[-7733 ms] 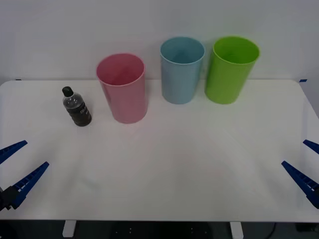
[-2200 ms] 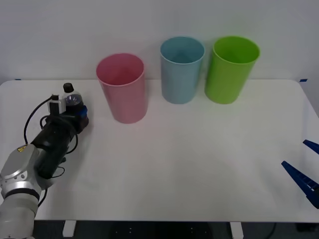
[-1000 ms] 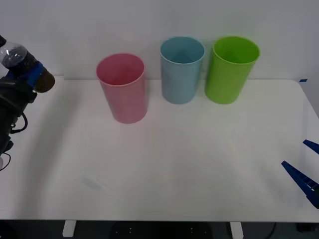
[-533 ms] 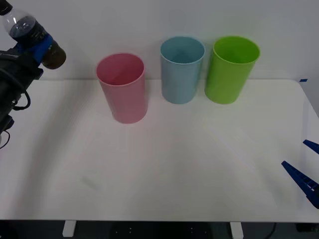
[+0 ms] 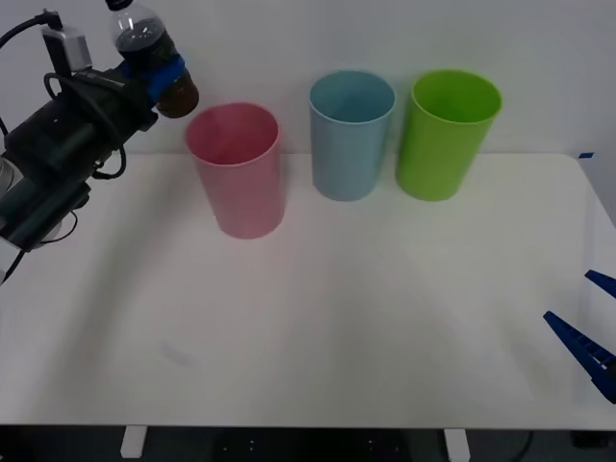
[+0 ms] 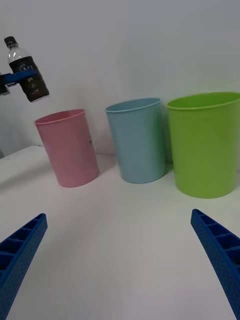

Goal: Grasp the object on the table and drop it into the matching bin: aluminum can to the light blue bin, PET bottle to the pink bin.

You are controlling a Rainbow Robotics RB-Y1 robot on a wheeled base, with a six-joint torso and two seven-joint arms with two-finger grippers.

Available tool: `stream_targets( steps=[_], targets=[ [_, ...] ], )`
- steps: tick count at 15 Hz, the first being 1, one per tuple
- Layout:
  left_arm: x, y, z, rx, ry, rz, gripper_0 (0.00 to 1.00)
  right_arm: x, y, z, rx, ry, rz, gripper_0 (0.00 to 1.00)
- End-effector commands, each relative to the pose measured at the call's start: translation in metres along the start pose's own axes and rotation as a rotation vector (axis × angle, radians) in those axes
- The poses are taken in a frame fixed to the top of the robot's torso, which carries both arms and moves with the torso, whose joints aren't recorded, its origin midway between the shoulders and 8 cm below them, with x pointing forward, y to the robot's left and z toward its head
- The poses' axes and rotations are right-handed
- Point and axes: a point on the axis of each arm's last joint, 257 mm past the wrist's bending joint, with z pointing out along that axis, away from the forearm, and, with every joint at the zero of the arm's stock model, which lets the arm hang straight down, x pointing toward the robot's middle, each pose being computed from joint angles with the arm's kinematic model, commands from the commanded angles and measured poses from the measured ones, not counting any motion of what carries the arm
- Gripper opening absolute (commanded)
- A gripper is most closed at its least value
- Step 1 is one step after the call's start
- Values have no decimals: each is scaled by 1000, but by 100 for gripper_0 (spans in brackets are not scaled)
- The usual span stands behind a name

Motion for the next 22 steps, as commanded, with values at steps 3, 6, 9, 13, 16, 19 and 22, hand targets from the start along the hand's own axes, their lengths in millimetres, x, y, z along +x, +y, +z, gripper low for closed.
stream_targets(
  steps=[3, 6, 9, 13, 16, 19, 22],
  targets=[
    [14, -26, 35, 97, 63, 22, 0, 0, 0, 0, 0, 0, 0, 100],
    [21, -44, 34, 161, 85, 31, 0, 0, 0, 0, 0, 0, 0, 100],
    [23, -50, 33, 183, 93, 38, 0, 0, 0, 0, 0, 0, 0, 100],
    [28, -59, 37, 195, 94, 39, 0, 0, 0, 0, 0, 0, 0, 100],
    [28, -63, 40, 199, 94, 45, 0, 0, 0, 0, 0, 0, 0, 100],
    [27, -66, 42, 199, 89, 40, 12, 0, 0, 0, 0, 0, 0, 100],
    [26, -66, 44, 194, 85, 34, 100, 0, 0, 0, 0, 0, 0, 100]
  ],
)
